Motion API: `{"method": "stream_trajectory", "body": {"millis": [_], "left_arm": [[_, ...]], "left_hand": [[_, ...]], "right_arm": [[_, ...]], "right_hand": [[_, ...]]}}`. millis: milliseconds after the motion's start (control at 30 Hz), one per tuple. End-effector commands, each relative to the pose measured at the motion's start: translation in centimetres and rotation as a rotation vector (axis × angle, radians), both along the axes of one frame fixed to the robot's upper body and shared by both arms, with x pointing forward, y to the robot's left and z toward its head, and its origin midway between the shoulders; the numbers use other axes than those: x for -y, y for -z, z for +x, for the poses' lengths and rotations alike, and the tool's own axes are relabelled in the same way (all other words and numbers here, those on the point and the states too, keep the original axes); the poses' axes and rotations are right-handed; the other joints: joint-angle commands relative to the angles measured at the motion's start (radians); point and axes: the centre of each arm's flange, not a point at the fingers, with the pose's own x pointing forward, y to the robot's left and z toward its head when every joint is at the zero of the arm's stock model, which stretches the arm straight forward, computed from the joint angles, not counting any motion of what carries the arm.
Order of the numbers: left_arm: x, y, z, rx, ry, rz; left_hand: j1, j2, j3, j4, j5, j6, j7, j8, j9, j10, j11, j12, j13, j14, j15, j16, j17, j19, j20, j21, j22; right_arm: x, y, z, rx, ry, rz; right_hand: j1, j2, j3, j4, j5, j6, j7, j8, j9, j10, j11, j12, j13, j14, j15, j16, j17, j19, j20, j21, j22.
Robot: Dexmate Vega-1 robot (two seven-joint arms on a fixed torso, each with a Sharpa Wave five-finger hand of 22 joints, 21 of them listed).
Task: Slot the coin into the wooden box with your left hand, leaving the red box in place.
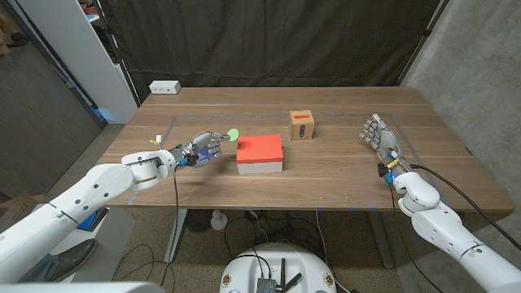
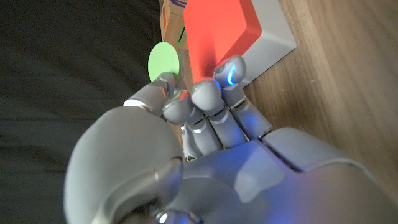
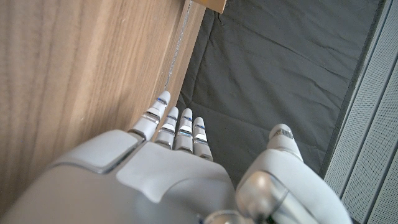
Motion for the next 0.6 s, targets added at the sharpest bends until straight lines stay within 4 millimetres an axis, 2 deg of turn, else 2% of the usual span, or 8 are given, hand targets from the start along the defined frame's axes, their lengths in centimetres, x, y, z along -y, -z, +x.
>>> {"method": "stream_trajectory", "body": {"millis": [33,600], "left_arm": [[0.7,-1.1,0.5,0.114,-0.072,0.023],[1.6,-3.2,-0.2,0.293,-0.240,0.144]], "left_hand": [[0.012,0.003,0.010,0.001,0.007,0.092,0.013,-0.003,0.006,0.000,-0.003,0.011,0.011,0.008,0.000,0.009,0.004,-0.004,-0.048,0.010,0.002],[0.024,-0.001,0.019,0.000,0.009,0.105,0.019,-0.010,0.010,0.004,0.000,0.013,0.006,0.009,0.001,0.019,0.012,-0.014,-0.048,0.030,0.006]], "right_arm": [[-0.1,-0.2,-0.5,0.014,0.007,0.004],[-0.1,-0.1,-0.9,0.031,0.005,0.021]], "right_hand": [[0.004,0.007,-0.002,-0.005,-0.001,0.010,-0.001,0.000,0.006,0.010,0.001,0.008,0.003,0.002,0.002,0.006,0.001,0.002,0.007,-0.001,0.002],[0.005,0.008,-0.002,-0.006,-0.001,0.011,0.000,0.000,0.006,0.010,0.000,0.007,0.004,0.003,0.001,0.006,0.001,0.004,0.008,-0.001,0.002]]}}
